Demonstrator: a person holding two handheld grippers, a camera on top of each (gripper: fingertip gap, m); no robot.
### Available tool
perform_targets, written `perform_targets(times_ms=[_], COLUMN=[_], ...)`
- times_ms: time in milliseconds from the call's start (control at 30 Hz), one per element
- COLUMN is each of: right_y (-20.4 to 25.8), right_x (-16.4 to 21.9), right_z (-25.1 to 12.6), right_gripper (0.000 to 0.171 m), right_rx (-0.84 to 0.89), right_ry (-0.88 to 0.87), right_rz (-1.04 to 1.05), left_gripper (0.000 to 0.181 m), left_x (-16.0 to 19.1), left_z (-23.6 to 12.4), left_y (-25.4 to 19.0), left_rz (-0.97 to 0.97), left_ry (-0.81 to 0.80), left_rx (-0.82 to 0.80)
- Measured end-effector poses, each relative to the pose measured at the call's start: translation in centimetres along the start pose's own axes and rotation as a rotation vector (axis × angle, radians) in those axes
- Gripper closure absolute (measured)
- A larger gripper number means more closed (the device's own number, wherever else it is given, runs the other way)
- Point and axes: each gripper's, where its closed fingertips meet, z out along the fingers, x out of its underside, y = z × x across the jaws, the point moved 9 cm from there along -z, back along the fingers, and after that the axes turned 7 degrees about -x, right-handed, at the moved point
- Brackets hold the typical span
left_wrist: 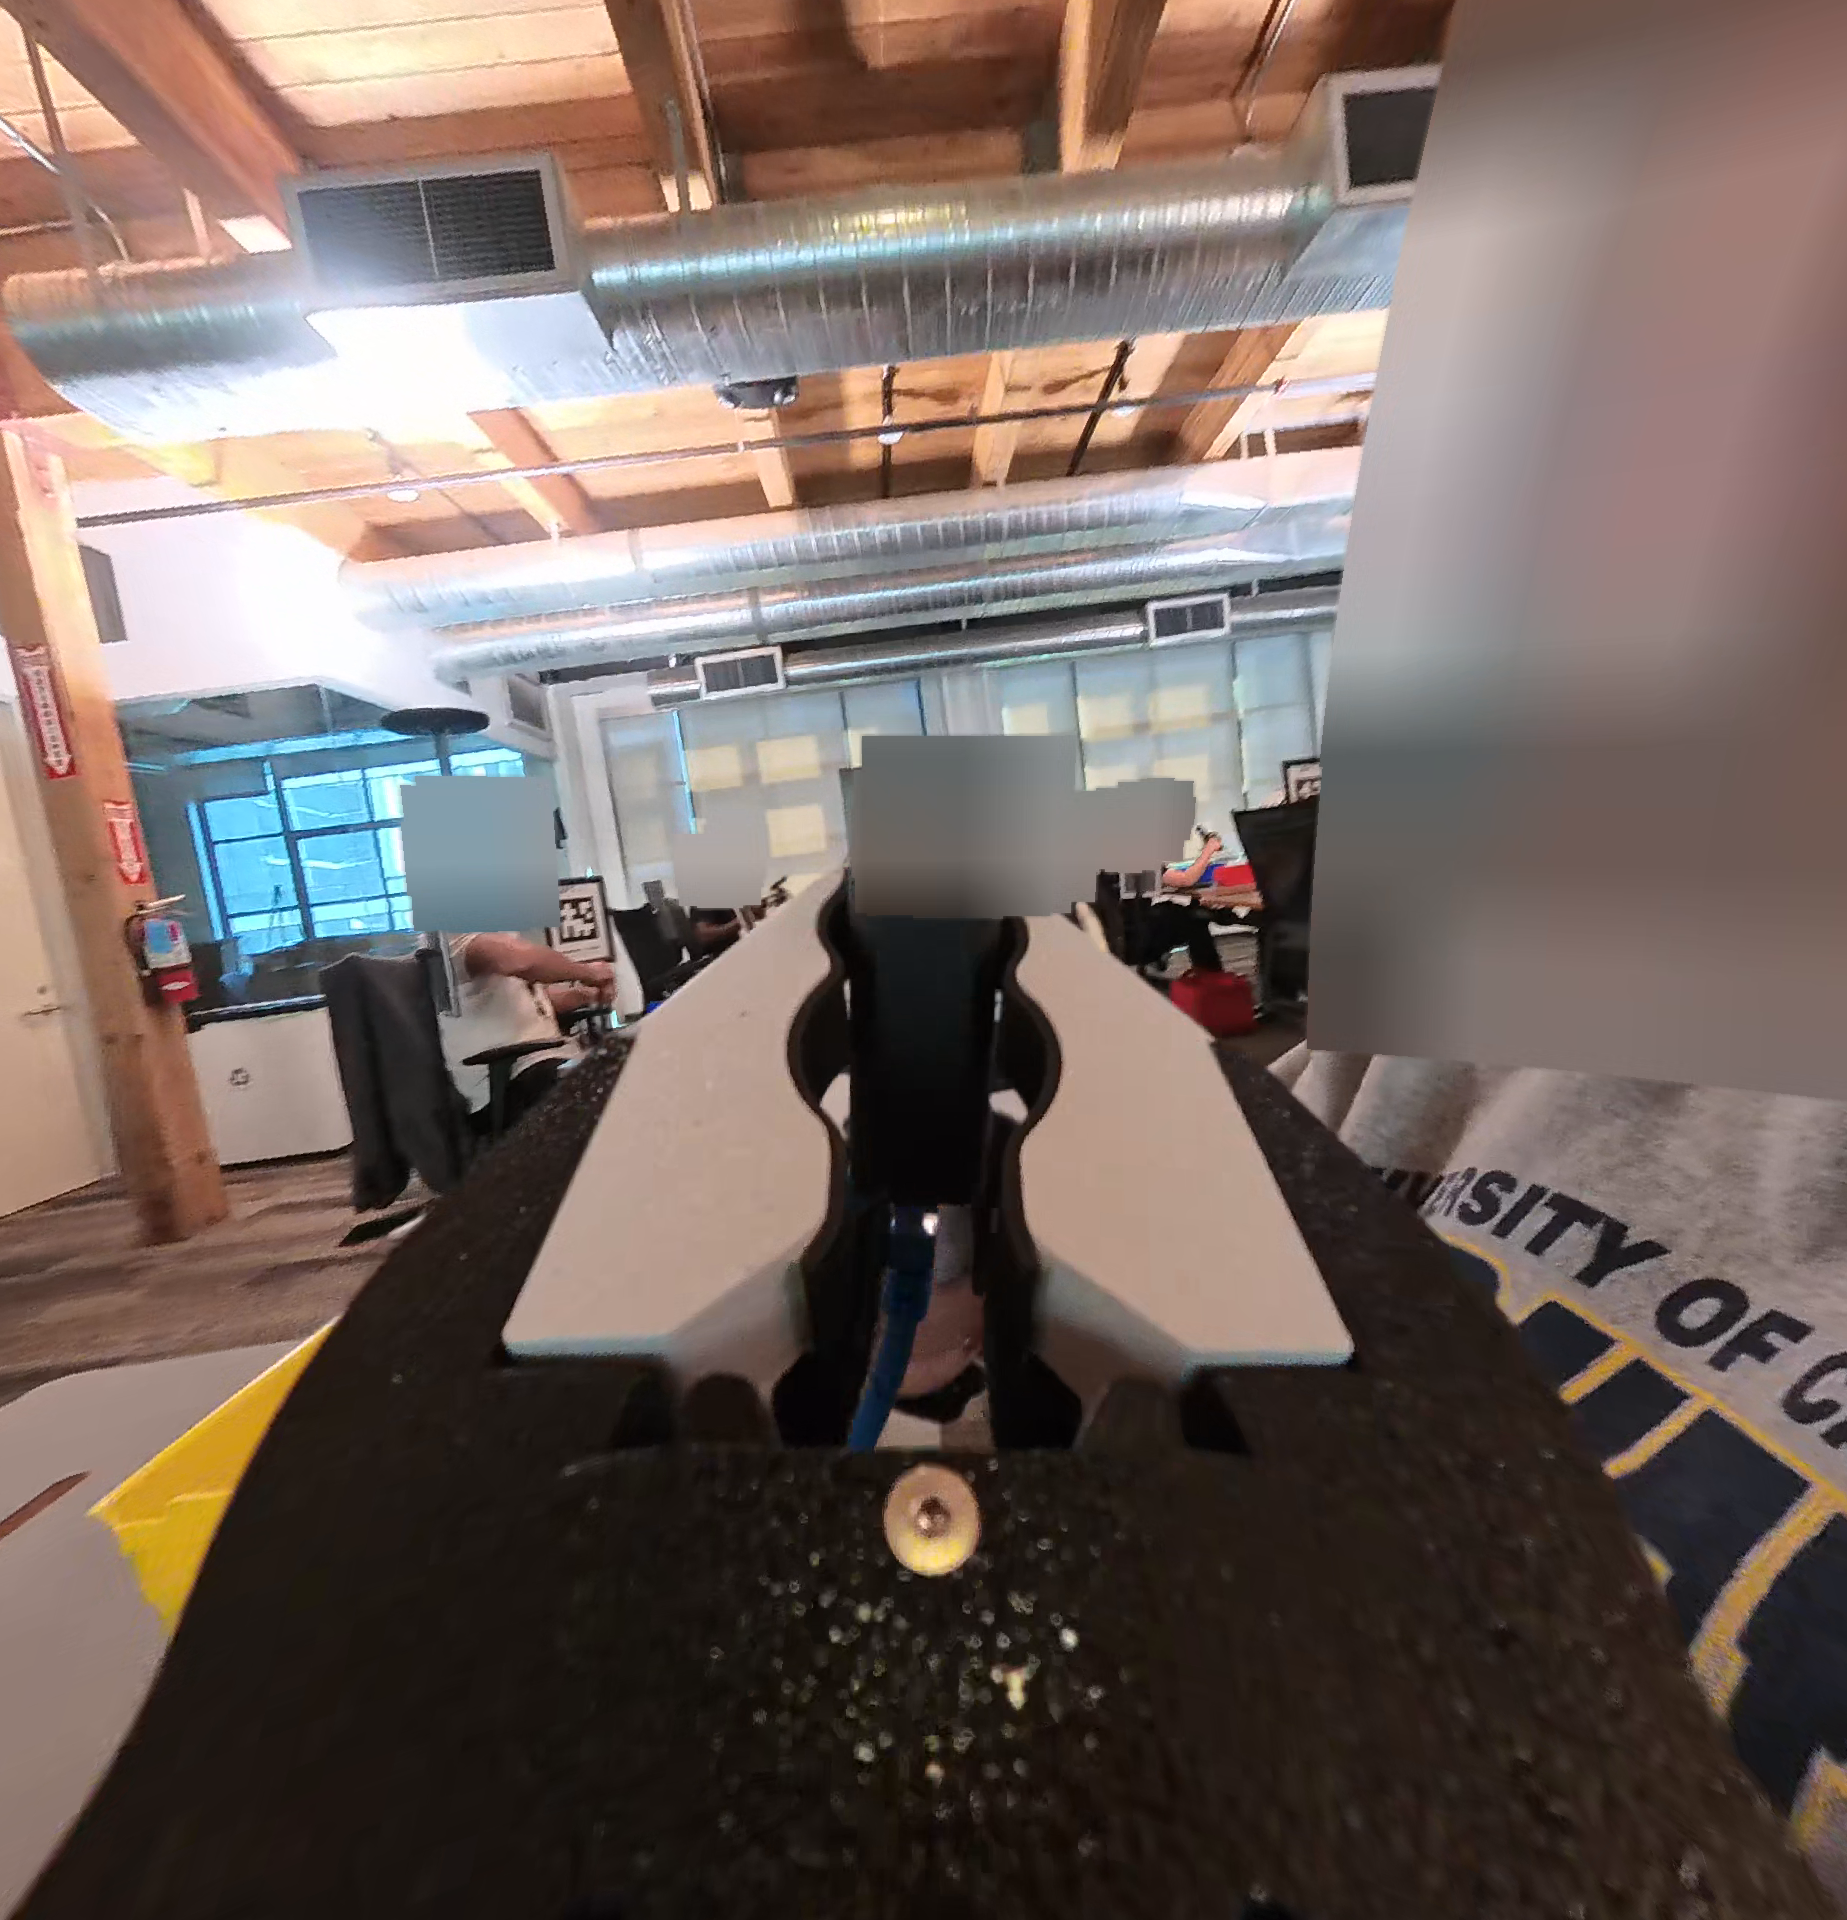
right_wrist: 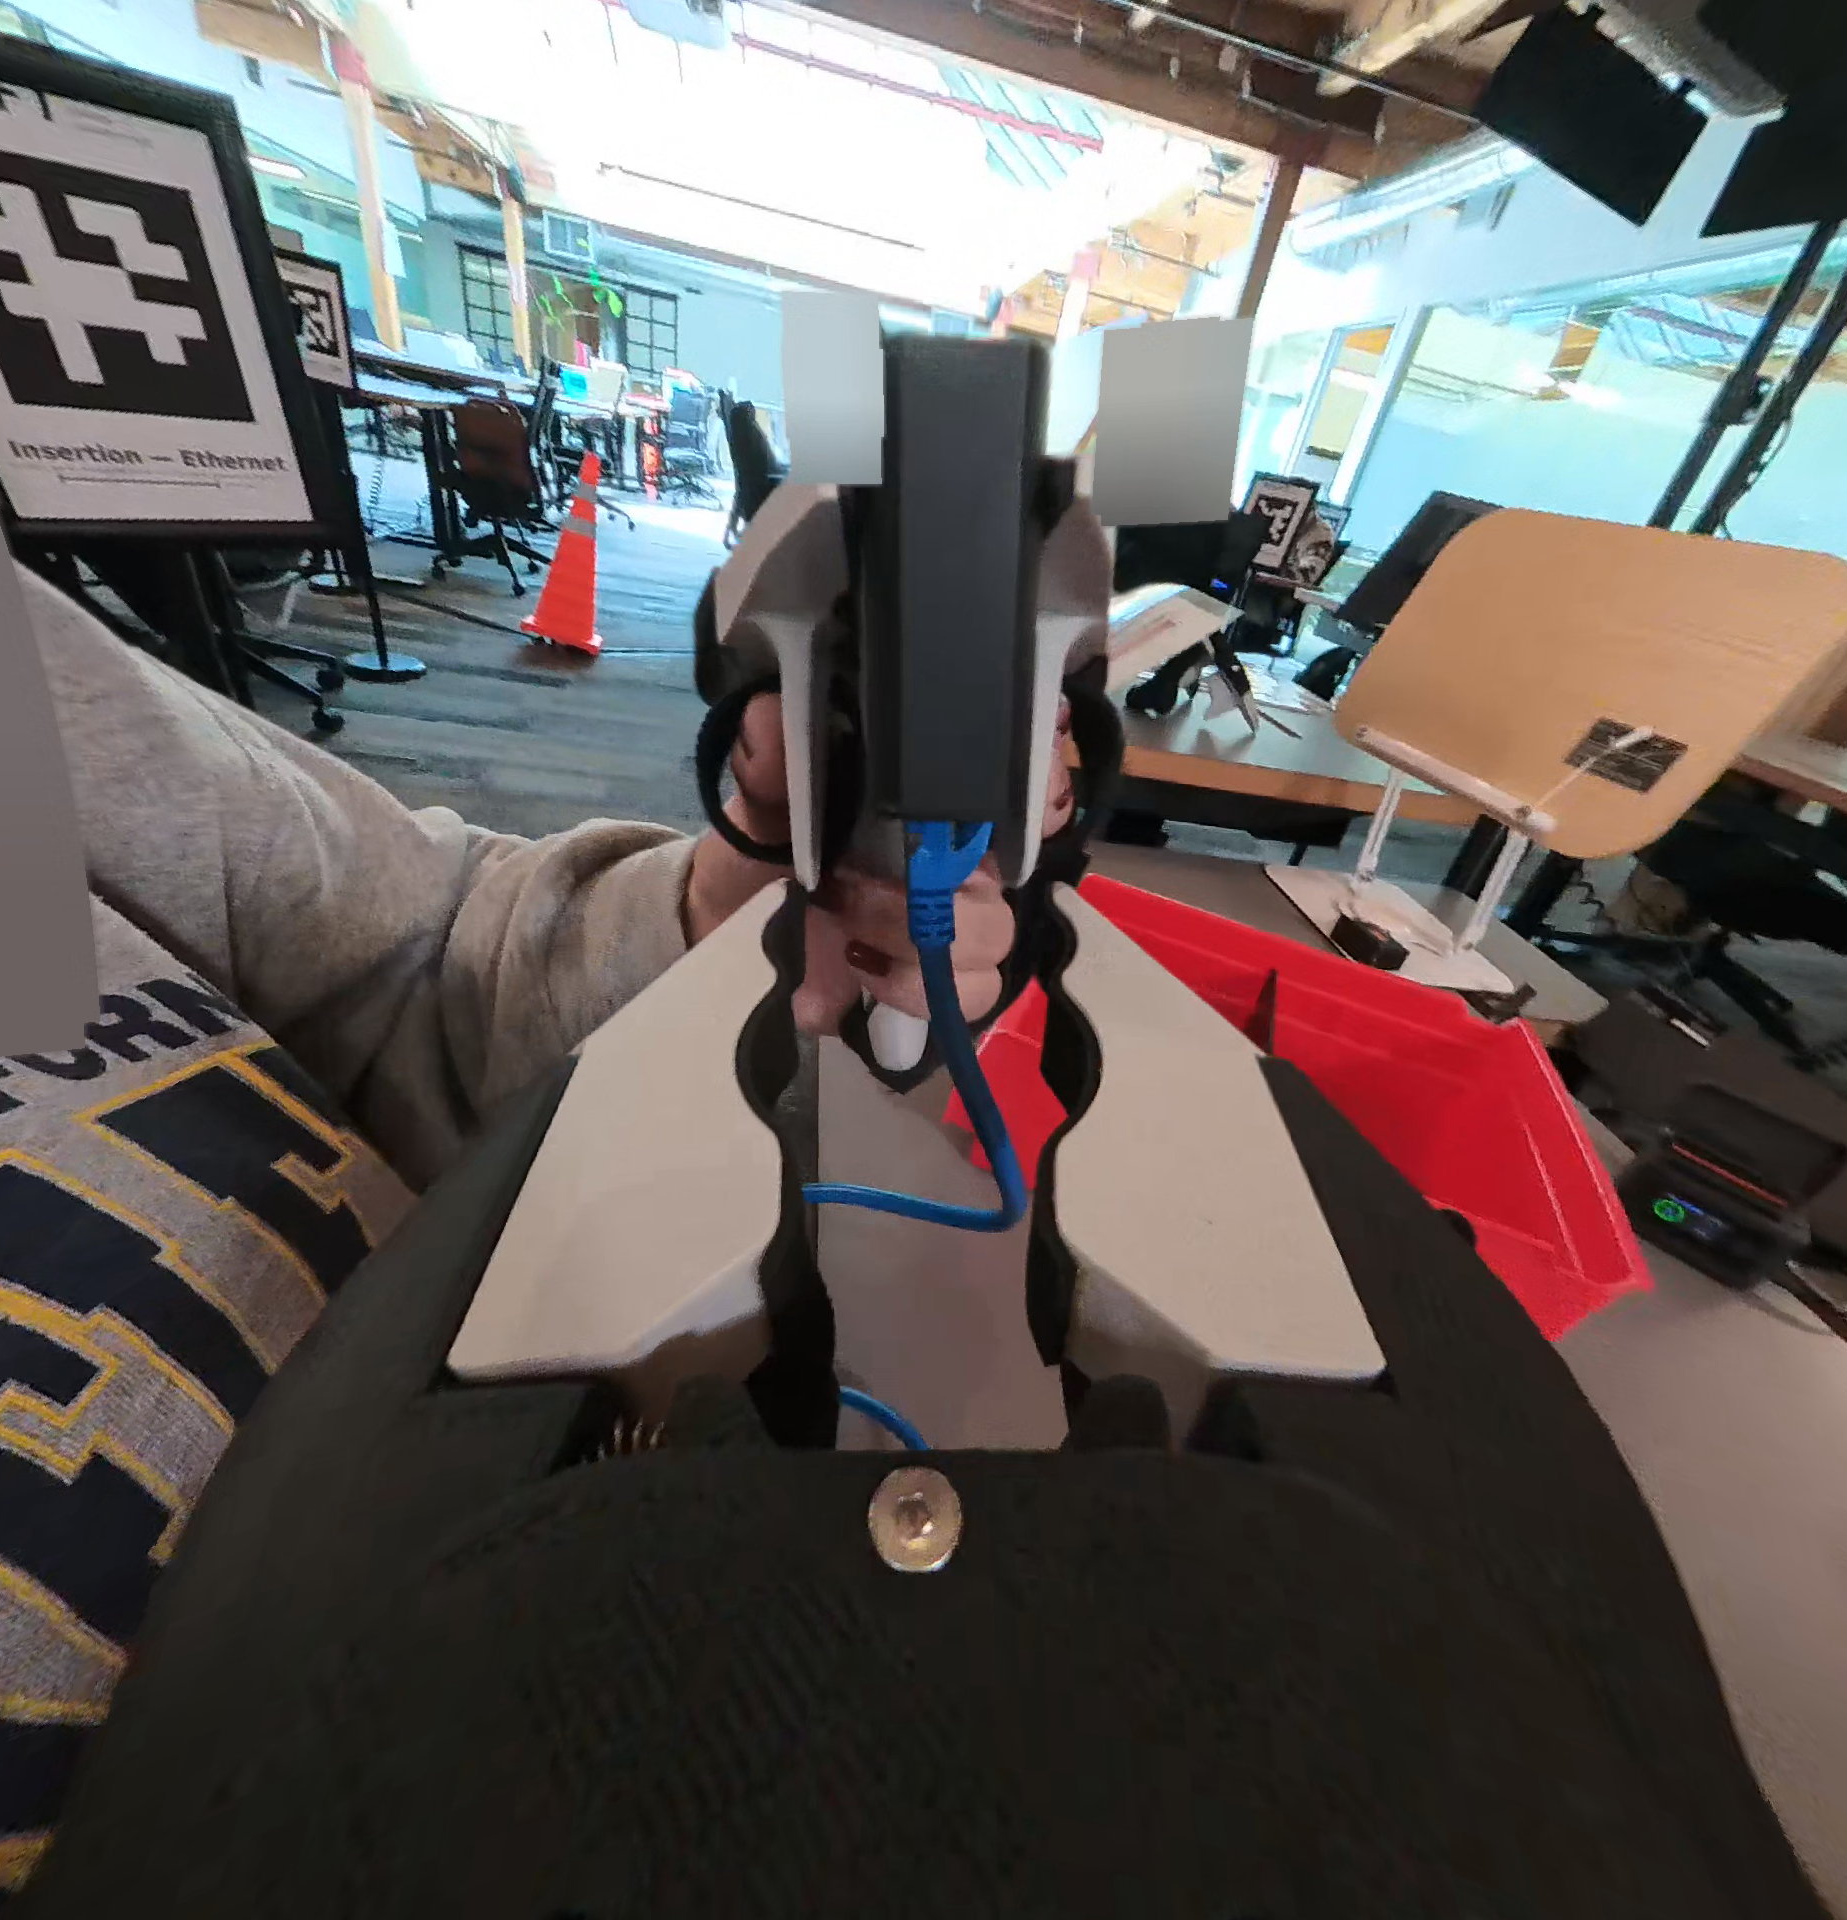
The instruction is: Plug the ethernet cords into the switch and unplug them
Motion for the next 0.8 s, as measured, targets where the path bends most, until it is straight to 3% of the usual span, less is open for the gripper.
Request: perform_targets(times_ms=[133,167,200,367,467,633,700,800], right_y=[0.1,0.2,0.3,0.1,-0.2,0.1,0.3,0.5], right_x=[0.5,0.7,0.7,0.1,-0.6,-0.9,-0.8,-0.6], right_z=[0.6,0.6,0.6,-0.6,-1.9,-3.0,-3.0,-2.9], right_gripper=[0.137,0.157,0.166,0.166,0.165,0.165,0.166,0.166], right_rx=[-0.013,-0.005,0.001,0.088,0.218,0.446,0.489,0.493], right_ry=[0.031,0.048,0.063,0.240,0.383,0.701,0.790,0.827], right_rz=[0.014,-0.004,-0.038,-0.194,-0.328,-0.675,-0.780,-0.851], left_gripper=[0.160,0.160,0.160,0.158,0.158,0.156,0.157,0.158], left_x=[0.2,0.3,0.4,-0.1,-0.4,0.4,1.1,2.0], left_z=[0.0,0.1,0.1,-0.4,-1.0,-1.0,-0.7,-0.2], left_y=[0.0,-0.1,-0.1,-0.3,-0.1,-0.8,-1.3,-1.8], left_rz=[-0.064,-0.069,-0.061,0.094,0.295,0.804,1.010,1.157], left_ry=[-0.013,-0.007,0.005,0.126,0.287,0.651,0.780,0.880], left_rx=[0.060,0.077,0.089,0.110,0.045,-0.094,-0.157,-0.203])
